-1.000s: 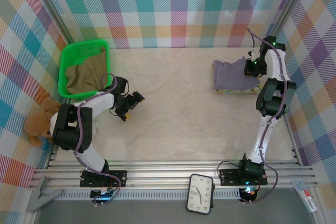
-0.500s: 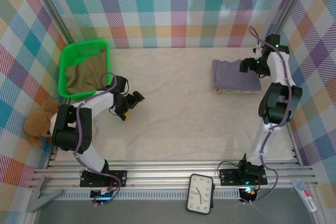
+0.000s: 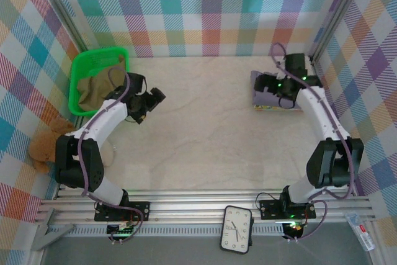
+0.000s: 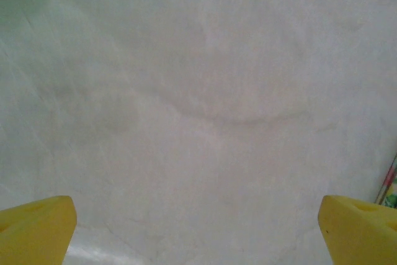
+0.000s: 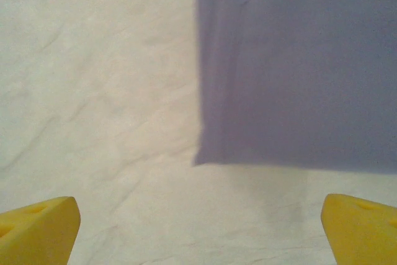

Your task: Fold and stack the skirts

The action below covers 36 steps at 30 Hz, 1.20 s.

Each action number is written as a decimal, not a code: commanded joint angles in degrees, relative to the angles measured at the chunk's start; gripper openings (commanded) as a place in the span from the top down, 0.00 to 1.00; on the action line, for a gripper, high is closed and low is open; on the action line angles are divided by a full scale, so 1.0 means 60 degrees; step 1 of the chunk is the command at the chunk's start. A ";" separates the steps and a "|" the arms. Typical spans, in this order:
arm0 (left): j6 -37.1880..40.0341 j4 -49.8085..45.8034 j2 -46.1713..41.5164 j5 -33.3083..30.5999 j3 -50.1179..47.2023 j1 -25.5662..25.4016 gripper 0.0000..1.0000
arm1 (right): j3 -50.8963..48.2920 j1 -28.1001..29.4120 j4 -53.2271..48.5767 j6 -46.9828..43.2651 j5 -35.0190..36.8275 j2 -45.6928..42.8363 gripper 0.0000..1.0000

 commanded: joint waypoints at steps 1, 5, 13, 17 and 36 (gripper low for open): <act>0.0843 -0.1206 -0.0292 -0.1539 0.1015 0.0552 0.00 | -0.0816 0.0203 0.1469 0.1802 -0.0249 -0.0477 0.01; 0.1645 -0.2259 0.0144 -0.2979 0.2224 0.1351 0.00 | -0.1648 0.0324 0.1941 0.2763 0.0189 -0.0739 0.01; 0.2549 -0.2824 0.2151 -0.2128 0.3770 0.3371 0.00 | -0.2853 0.0298 0.3966 0.3864 0.1188 -0.1168 0.01; 0.2944 -0.4045 0.4524 -0.1776 0.6021 0.3870 0.00 | -0.2623 0.0297 0.4250 0.3211 0.0061 -0.0796 0.01; 0.2973 -0.6248 1.0187 -0.0450 1.2058 0.3947 0.62 | -0.1955 0.0308 0.3954 0.2775 -0.0723 -0.0134 0.01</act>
